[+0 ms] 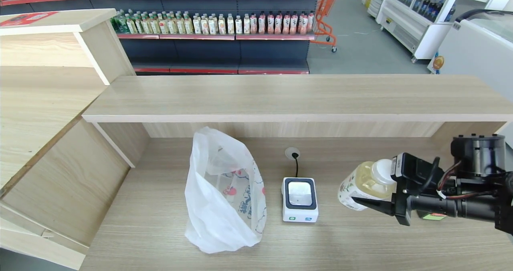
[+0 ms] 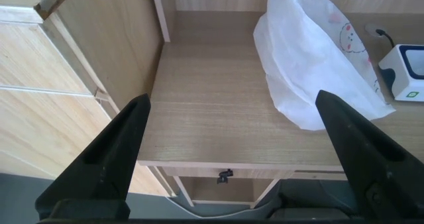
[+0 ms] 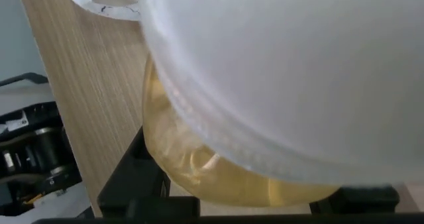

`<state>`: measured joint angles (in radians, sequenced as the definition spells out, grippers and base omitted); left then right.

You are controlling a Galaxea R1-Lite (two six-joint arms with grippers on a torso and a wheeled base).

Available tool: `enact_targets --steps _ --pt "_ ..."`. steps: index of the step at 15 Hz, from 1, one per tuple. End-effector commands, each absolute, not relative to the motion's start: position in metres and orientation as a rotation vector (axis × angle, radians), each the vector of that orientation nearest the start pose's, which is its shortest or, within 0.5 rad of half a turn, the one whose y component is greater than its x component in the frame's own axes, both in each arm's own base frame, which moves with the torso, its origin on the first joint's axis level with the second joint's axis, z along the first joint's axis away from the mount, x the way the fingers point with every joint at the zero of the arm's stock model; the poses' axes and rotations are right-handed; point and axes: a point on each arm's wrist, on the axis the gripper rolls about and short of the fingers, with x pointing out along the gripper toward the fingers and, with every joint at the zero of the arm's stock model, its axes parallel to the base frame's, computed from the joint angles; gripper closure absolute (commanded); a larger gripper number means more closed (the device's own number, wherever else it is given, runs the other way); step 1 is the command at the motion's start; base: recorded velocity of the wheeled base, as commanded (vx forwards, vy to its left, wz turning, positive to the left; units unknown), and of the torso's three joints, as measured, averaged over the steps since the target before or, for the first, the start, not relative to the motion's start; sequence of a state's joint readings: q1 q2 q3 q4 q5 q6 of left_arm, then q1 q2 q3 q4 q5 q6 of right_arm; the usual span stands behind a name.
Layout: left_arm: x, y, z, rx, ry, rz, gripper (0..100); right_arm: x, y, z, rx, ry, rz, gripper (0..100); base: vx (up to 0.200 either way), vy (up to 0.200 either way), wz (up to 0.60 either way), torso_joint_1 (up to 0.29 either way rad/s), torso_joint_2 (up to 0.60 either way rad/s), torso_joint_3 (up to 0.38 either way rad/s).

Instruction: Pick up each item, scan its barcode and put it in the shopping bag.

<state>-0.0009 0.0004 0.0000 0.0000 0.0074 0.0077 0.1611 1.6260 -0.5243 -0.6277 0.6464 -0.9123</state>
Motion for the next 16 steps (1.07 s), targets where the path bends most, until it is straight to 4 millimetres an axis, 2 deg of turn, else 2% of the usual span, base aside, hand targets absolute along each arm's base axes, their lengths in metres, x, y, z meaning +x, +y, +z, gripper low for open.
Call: enact_targets --steps 1,3,9,13,16 --pt "-0.023 0.0 0.075 0.008 0.0 0.008 0 0.259 0.057 0.118 -0.783 0.05 1.013 100 0.0 0.0 0.0 0.0 0.0 0.0" --pt "-0.023 0.0 0.075 0.008 0.0 0.008 0 0.272 0.055 0.109 -0.823 -0.036 1.065 100 0.0 0.0 0.0 0.0 0.0 0.0" --pt "-0.023 0.0 0.075 0.008 0.0 0.008 0 0.305 0.062 0.08 -0.835 -0.123 1.085 100 0.0 0.0 0.0 0.0 0.0 0.0" --pt "-0.023 0.0 0.075 0.008 0.0 0.006 0 0.33 0.079 0.079 -0.853 -0.18 1.104 100 0.0 0.0 0.0 0.0 0.0 0.0" --pt "-0.023 0.0 0.075 0.008 0.0 0.006 0 0.339 0.083 0.078 -0.857 -0.198 1.103 100 0.0 0.0 0.0 0.0 0.0 0.0"
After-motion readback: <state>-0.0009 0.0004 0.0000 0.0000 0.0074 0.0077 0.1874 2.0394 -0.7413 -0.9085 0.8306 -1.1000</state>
